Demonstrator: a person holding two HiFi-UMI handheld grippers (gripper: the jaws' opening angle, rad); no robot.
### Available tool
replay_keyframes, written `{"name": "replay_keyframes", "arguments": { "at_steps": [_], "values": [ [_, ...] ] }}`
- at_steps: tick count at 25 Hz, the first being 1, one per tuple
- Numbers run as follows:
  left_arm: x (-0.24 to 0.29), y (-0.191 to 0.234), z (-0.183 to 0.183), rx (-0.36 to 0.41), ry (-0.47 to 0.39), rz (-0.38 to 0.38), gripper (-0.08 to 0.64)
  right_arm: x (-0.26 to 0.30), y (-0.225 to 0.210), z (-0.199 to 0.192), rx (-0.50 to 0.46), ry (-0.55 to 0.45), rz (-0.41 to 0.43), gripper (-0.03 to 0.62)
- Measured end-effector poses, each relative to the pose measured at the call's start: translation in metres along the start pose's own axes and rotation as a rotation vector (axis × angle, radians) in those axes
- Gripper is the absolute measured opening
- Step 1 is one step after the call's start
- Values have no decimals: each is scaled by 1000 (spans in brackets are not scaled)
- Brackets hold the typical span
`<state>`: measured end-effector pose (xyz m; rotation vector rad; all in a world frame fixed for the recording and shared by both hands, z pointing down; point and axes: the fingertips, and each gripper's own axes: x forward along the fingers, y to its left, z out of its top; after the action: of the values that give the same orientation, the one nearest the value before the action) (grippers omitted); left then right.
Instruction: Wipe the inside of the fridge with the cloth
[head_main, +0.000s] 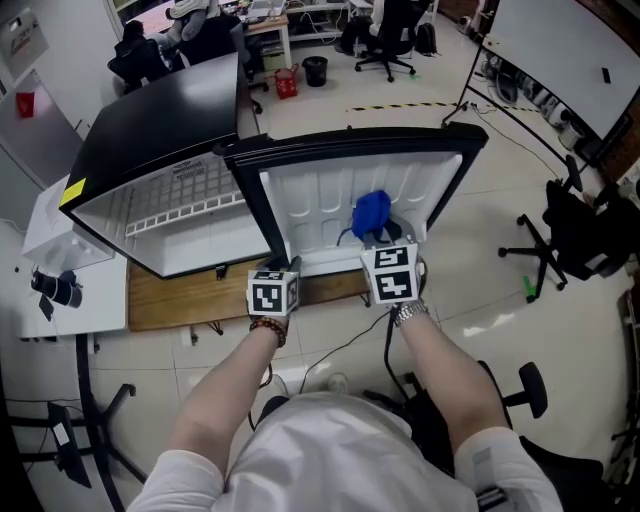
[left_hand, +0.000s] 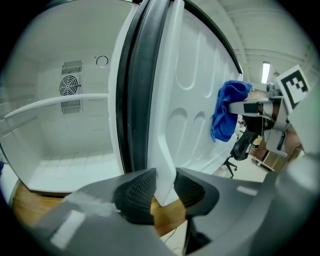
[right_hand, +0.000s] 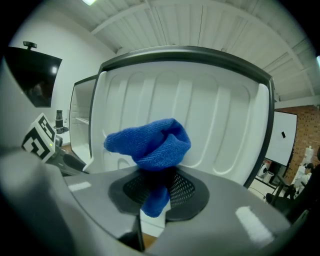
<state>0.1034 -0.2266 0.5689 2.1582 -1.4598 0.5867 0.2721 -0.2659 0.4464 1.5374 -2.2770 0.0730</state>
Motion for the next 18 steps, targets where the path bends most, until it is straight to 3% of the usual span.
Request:
{"name": "replay_keyframes", "arguments": {
  "at_steps": [18],
  "values": [
    [-1, 1, 1, -23, -4, 12, 114, -17, -99, -32, 33, 42, -178, 66]
  ]
}}
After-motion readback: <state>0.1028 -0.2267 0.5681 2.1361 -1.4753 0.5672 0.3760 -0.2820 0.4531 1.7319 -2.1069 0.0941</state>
